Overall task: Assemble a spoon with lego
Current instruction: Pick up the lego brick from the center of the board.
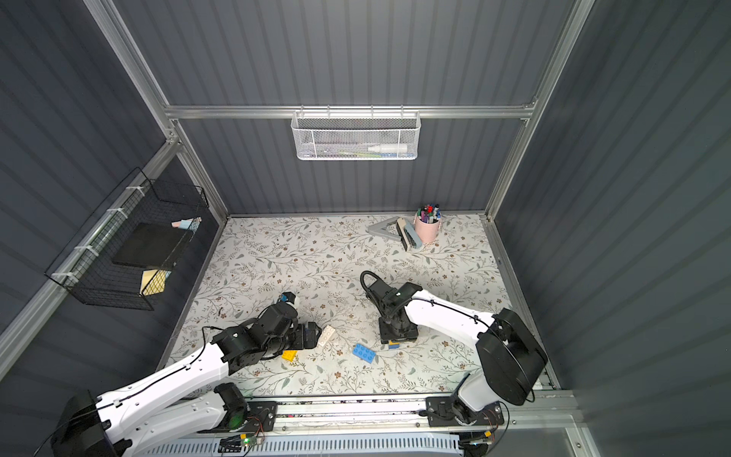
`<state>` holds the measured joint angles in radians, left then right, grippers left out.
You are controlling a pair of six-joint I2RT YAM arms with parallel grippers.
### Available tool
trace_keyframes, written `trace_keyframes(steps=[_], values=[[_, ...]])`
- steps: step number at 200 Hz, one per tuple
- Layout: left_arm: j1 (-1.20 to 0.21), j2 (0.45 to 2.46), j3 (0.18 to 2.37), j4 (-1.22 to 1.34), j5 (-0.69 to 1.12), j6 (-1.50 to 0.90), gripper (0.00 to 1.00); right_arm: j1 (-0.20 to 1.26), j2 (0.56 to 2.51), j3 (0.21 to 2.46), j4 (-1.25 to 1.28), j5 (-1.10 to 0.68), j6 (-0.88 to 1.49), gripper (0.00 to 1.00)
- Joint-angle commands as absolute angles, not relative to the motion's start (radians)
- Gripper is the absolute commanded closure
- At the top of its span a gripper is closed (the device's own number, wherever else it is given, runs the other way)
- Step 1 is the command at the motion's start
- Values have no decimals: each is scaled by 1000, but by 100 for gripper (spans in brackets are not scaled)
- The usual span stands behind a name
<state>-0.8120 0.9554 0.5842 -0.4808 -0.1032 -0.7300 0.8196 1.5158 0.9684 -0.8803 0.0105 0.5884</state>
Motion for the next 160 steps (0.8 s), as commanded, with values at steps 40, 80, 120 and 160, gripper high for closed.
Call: trace_keyframes(steps=[40, 80, 120, 160], values=[[-818, 911, 617, -539, -136, -778, 1, 816, 1559, 1009, -899, 12, 597, 69], [-817, 882, 630, -566, -186, -787, 0, 853, 1508, 1099, -953, 0, 618, 72], [-817, 895, 640, -563, -188, -782, 1, 874, 1612, 1279, -970, -27, 631, 71], [-818, 924, 659, -560, -222, -753, 1, 877, 1897, 1605, -1104, -35, 615, 68]])
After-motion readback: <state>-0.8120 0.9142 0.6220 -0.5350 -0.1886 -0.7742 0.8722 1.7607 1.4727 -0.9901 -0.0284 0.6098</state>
